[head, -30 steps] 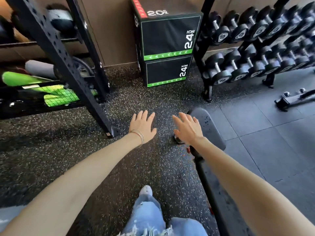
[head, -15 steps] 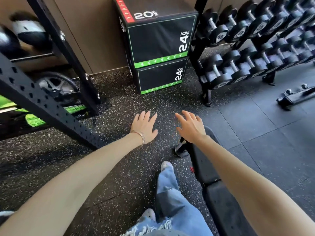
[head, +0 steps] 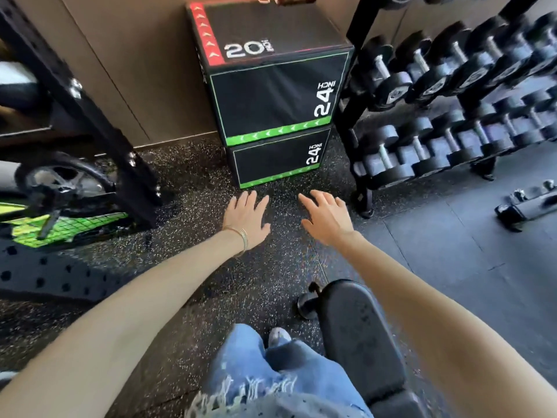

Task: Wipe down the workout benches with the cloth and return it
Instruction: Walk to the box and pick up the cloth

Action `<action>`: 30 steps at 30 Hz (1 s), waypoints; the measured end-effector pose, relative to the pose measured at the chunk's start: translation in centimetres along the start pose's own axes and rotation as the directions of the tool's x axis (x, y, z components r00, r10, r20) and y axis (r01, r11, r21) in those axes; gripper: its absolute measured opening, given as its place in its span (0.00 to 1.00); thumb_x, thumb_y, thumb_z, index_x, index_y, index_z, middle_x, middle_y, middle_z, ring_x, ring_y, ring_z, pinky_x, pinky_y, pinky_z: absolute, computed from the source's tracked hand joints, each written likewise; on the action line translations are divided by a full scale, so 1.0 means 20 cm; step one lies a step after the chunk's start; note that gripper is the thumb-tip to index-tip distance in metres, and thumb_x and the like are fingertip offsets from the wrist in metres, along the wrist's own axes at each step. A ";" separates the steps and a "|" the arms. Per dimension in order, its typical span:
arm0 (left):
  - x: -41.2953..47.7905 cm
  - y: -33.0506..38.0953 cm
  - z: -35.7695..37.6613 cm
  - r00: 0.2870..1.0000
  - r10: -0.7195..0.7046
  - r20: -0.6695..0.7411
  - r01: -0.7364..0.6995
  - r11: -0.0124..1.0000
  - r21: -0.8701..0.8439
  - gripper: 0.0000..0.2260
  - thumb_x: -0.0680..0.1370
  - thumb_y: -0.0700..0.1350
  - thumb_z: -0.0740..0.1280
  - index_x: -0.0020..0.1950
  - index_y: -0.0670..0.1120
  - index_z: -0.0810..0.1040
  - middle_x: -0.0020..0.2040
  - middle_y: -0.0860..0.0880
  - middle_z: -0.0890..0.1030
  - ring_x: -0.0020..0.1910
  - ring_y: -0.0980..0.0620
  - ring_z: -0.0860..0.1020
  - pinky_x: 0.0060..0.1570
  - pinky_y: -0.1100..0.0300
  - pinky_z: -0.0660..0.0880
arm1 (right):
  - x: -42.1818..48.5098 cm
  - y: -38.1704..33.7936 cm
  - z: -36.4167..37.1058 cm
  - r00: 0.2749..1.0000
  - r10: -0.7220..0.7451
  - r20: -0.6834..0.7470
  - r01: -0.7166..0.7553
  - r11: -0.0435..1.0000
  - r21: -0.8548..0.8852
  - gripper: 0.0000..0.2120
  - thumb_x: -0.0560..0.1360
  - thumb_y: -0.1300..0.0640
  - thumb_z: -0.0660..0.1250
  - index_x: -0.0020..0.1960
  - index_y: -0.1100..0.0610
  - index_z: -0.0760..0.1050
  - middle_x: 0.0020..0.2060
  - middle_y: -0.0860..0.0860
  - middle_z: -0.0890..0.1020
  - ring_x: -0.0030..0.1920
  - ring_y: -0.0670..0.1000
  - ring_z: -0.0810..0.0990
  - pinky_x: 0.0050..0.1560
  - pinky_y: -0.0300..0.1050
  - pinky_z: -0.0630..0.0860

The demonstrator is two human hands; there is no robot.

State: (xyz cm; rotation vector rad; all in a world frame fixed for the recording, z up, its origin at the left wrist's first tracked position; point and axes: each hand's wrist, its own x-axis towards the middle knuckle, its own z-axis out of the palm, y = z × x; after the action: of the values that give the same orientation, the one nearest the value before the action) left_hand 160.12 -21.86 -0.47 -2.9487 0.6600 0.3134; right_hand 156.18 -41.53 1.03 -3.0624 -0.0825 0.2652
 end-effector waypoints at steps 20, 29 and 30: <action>1.37 -0.66 -0.36 0.993 0.104 -0.050 -0.102 0.994 0.025 0.30 0.78 0.58 0.54 0.77 0.49 0.51 0.77 0.42 0.55 0.75 0.42 0.54 0.73 0.47 0.53 | 1.35 0.12 -0.27 0.987 0.159 -0.035 -0.158 0.987 0.025 0.29 0.77 0.48 0.61 0.75 0.50 0.56 0.73 0.54 0.62 0.73 0.55 0.59 0.70 0.58 0.60; 1.84 -0.74 -0.40 0.988 0.155 -0.020 -0.154 0.987 0.051 0.30 0.78 0.58 0.54 0.77 0.48 0.51 0.77 0.42 0.55 0.75 0.42 0.53 0.73 0.46 0.53 | 1.77 0.24 -0.24 0.984 0.176 0.037 -0.177 0.984 0.021 0.29 0.78 0.48 0.61 0.76 0.50 0.55 0.73 0.53 0.62 0.73 0.56 0.59 0.71 0.58 0.60; 1.91 -0.73 -0.41 0.987 0.160 -0.012 -0.159 0.986 0.054 0.30 0.78 0.58 0.54 0.77 0.48 0.50 0.77 0.42 0.55 0.75 0.42 0.53 0.73 0.46 0.53 | 1.82 0.27 -0.25 0.984 0.171 0.041 -0.172 0.985 0.022 0.29 0.78 0.48 0.61 0.76 0.50 0.55 0.73 0.53 0.62 0.73 0.56 0.59 0.71 0.58 0.60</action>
State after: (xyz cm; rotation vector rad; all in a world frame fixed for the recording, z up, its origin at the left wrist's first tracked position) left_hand 201.61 -25.45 -0.15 -2.8569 0.8951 0.2807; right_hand 193.11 -45.14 -0.71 -3.0427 0.1830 0.3320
